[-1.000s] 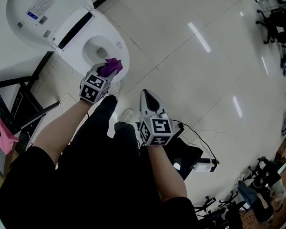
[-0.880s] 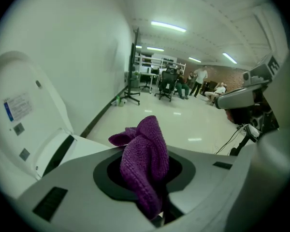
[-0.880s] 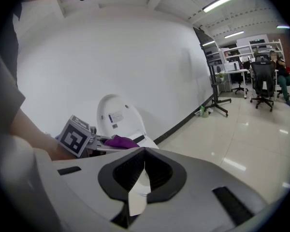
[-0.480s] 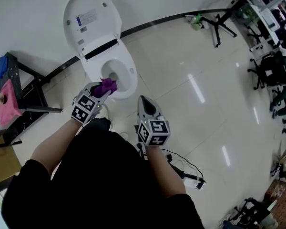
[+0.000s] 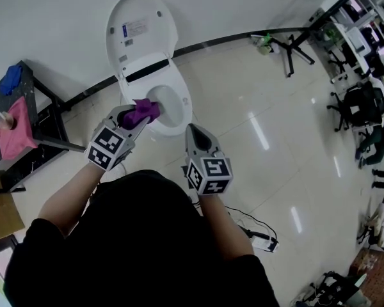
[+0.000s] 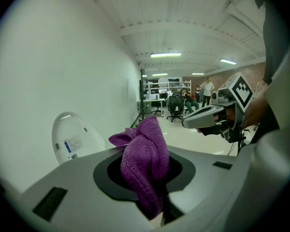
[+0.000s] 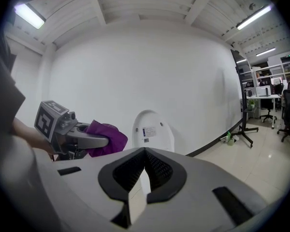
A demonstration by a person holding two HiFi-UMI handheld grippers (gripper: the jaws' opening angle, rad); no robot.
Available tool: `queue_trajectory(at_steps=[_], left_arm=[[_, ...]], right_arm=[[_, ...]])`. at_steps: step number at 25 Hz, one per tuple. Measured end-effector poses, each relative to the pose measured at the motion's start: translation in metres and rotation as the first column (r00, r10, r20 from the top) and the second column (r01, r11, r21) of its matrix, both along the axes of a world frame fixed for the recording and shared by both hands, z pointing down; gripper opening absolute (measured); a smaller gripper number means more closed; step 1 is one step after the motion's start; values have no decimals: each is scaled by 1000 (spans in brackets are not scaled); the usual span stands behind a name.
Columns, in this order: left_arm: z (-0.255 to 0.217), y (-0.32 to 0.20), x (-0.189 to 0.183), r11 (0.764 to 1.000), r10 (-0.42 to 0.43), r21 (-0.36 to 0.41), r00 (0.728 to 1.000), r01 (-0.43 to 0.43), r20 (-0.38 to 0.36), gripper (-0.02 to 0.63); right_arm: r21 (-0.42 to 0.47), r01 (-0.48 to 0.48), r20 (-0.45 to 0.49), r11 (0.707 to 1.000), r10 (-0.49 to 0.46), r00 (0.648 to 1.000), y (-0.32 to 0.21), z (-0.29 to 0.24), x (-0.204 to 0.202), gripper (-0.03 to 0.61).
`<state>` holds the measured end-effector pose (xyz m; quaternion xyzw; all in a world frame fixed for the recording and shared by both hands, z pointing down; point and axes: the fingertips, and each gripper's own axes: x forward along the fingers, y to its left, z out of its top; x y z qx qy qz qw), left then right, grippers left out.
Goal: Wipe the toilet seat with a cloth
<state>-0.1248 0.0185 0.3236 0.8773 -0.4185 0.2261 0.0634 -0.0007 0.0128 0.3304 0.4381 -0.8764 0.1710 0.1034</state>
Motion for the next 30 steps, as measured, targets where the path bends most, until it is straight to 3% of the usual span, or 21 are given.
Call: queue_trajectory(at_steps=[10, 19, 30], left_arm=[[-23, 20, -53, 998, 47, 47, 999, -46, -19, 92], [-26, 30, -67, 995, 67, 72, 997, -65, -31, 92], [-27, 32, -72, 996, 43, 75, 998, -40, -39, 92]], right_arm=[[47, -30, -2, 998, 31, 1000, 10, -34, -58, 14], [48, -22, -23, 999, 23, 999, 21, -36, -86, 14], [49, -1, -42, 999, 3, 999, 25, -36, -88, 14]])
